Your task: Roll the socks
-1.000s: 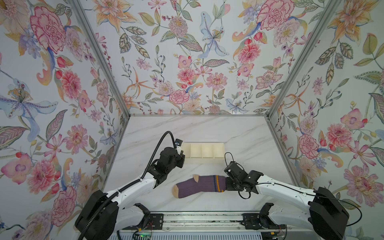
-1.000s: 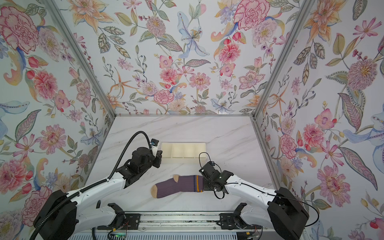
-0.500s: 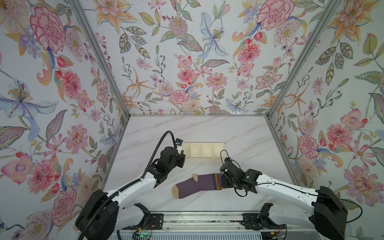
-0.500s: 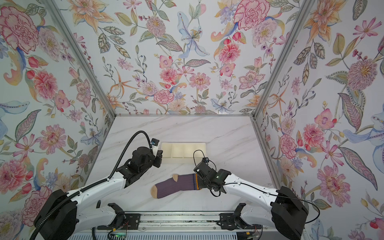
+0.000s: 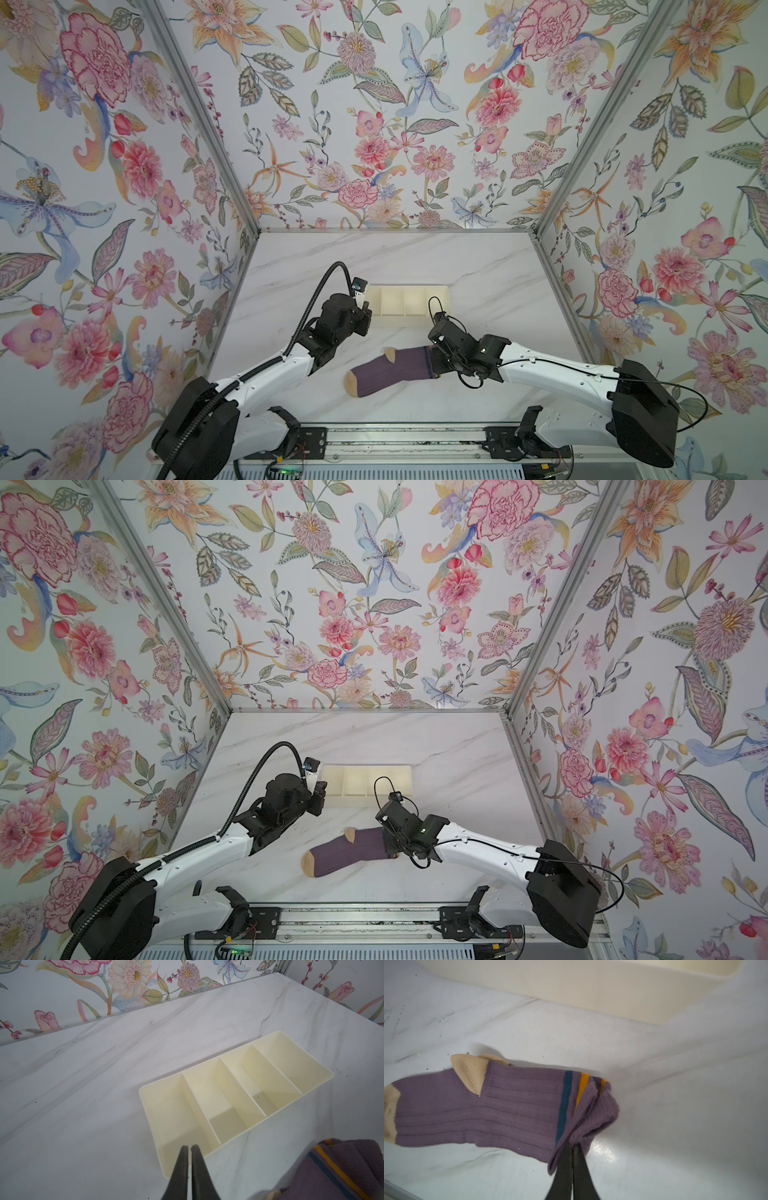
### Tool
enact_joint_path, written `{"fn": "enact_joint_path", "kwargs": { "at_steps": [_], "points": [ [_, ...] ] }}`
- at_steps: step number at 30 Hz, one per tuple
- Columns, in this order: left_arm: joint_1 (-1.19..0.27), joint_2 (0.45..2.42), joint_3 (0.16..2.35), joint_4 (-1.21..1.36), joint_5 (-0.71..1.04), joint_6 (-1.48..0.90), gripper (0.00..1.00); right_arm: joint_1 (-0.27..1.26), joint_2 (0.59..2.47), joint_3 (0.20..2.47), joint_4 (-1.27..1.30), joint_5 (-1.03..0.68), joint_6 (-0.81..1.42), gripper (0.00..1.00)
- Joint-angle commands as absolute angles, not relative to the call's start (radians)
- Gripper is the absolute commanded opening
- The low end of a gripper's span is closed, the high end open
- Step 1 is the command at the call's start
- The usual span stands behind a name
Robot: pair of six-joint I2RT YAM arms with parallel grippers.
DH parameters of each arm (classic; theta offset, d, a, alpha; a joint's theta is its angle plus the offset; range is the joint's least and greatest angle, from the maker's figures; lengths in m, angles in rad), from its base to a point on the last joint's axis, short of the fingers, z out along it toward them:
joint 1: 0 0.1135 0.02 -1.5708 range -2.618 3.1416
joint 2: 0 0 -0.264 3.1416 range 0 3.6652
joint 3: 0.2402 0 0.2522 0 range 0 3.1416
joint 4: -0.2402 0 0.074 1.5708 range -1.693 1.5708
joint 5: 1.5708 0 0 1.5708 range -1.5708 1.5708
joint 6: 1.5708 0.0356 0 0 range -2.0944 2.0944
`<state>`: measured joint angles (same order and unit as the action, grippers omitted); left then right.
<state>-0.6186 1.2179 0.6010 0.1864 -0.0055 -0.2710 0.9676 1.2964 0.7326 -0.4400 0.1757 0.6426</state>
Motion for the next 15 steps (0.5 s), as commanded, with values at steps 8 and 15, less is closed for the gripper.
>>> {"fn": "enact_joint_path", "kwargs": {
  "at_steps": [8,15],
  "points": [
    [-0.629,1.229,0.618,0.197,0.011,-0.284,0.09,1.003,1.368,0.785,-0.385,0.112,0.577,0.0],
    [-0.629,1.23,0.617,0.199,0.014,-0.284,0.09,1.019,1.394,0.795,-0.388,0.053,0.551,0.0]
  ]
}}
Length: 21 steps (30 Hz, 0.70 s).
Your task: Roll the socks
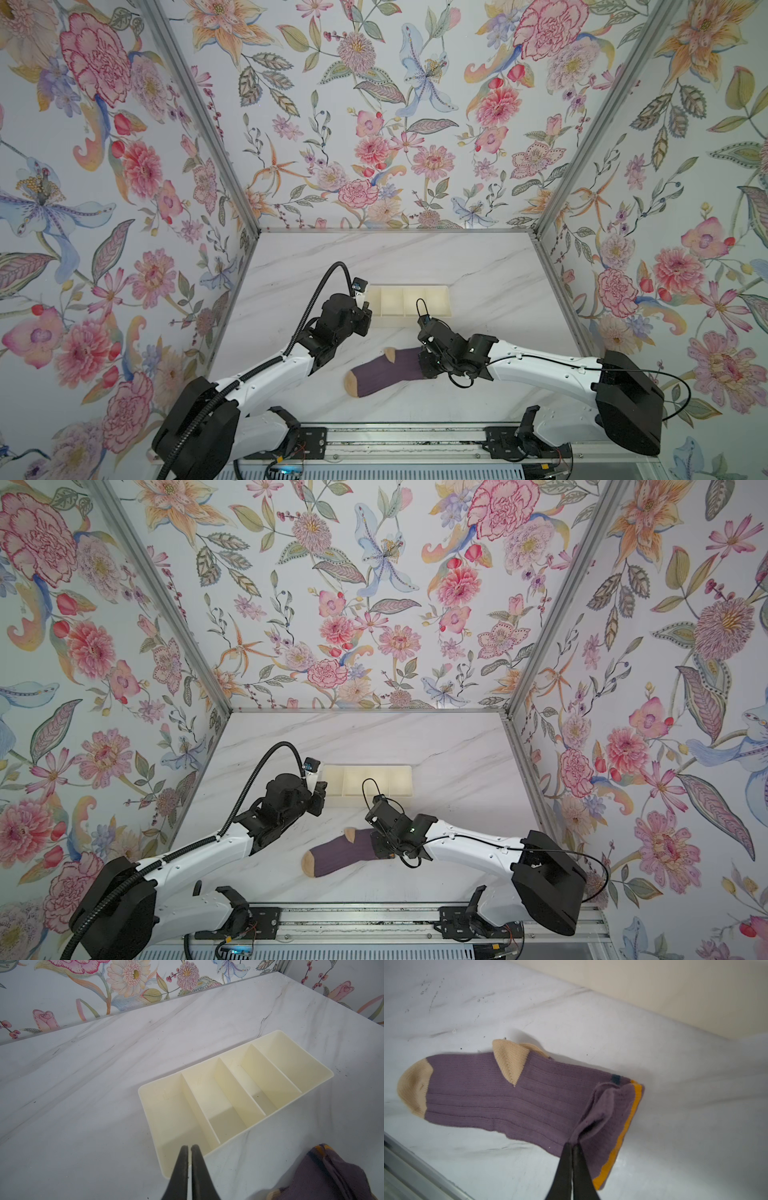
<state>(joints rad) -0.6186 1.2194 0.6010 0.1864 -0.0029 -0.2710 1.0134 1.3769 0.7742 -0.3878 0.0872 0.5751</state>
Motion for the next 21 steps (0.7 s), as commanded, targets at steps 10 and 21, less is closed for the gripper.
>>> {"fn": "enact_joint_path", "kwargs": {
  "at_steps": [10,21],
  "points": [
    [-0.629,1.229,0.614,0.196,0.02,-0.285,0.09,1.021,1.46,0.808,-0.393,-0.013,0.538,0.0],
    [-0.629,1.232,0.617,0.195,0.03,-0.289,0.09,1.018,1.515,0.816,-0.381,-0.017,0.526,0.0]
  ]
}}
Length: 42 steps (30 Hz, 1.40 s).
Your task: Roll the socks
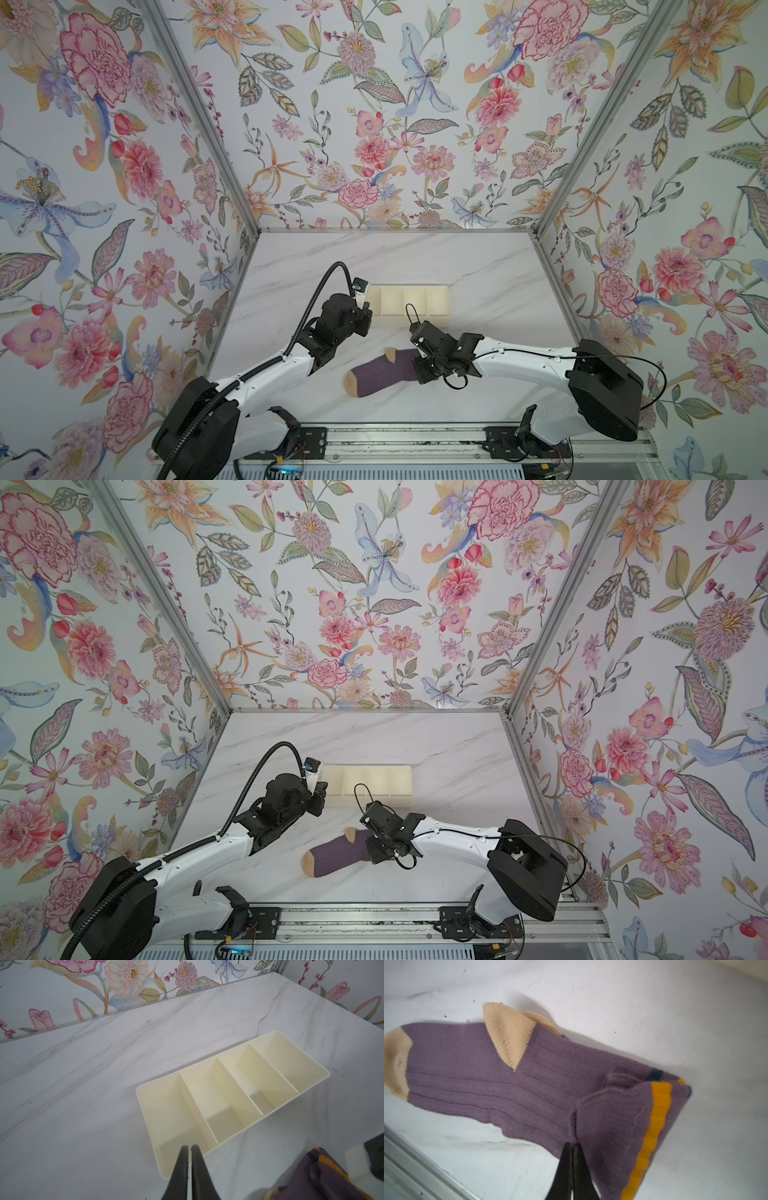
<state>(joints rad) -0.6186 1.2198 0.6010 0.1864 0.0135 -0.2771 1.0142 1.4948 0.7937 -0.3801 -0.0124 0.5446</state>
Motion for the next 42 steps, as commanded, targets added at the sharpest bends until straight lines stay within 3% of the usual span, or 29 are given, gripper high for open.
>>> {"fn": "enact_joint_path", "kwargs": {
  "at_steps": [1,5,15,17,25,29,33,42],
  "points": [
    [-0.629,1.233,0.618,0.196,0.031,-0.289,0.09,1.016,1.522,0.816,-0.378,-0.018,0.525,0.0],
    [-0.631,1.237,0.62,0.195,0.035,-0.29,0.09,1.01,1.543,0.81,-0.364,-0.031,0.525,0.01],
    [-0.633,1.253,0.634,0.191,0.049,-0.287,0.1,0.991,1.547,0.799,-0.345,-0.071,0.526,0.21],
    [-0.633,1.256,0.637,0.189,0.05,-0.287,0.1,0.983,1.525,0.796,-0.342,-0.086,0.525,0.27],
    [-0.64,1.262,0.638,0.195,0.057,-0.285,0.05,0.929,1.366,0.777,-0.292,-0.181,0.528,0.35],
    [-0.662,1.27,0.642,0.187,0.071,-0.278,0.01,0.87,1.29,0.741,-0.293,-0.194,0.546,0.35],
    [-0.706,1.273,0.644,0.186,0.105,-0.276,0.0,0.776,1.235,0.665,-0.304,-0.192,0.588,0.26],
    [-0.908,1.346,0.675,0.161,0.149,-0.255,0.0,0.713,1.226,0.606,-0.298,-0.228,0.602,0.2]
  ]
}}
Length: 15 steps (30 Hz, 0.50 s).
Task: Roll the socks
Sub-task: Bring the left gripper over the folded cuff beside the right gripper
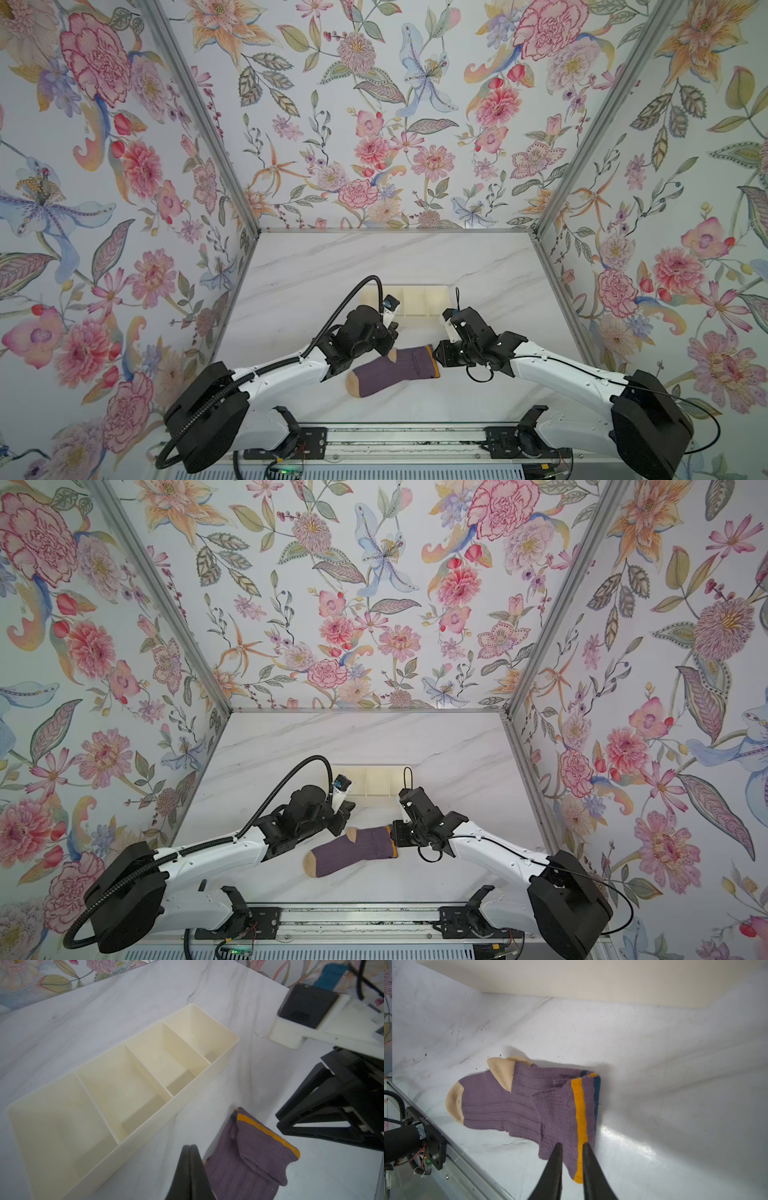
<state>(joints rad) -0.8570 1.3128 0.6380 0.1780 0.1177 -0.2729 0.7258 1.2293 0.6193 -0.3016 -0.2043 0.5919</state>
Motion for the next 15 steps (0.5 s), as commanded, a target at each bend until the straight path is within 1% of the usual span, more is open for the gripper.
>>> {"fn": "enact_joint_path", "kwargs": {
  "at_steps": [1,6,15],
  "points": [
    [-0.93,1.364,0.683,0.157,0.151,-0.258,0.0,0.709,1.232,0.603,-0.288,-0.238,0.601,0.2],
    [-0.99,1.454,0.723,0.158,0.175,-0.289,0.0,0.696,1.257,0.587,-0.24,-0.292,0.609,0.18],
    [-1.011,1.554,0.778,0.127,0.257,-0.298,0.0,0.69,1.288,0.563,-0.189,-0.336,0.626,0.16]
  ]
}}
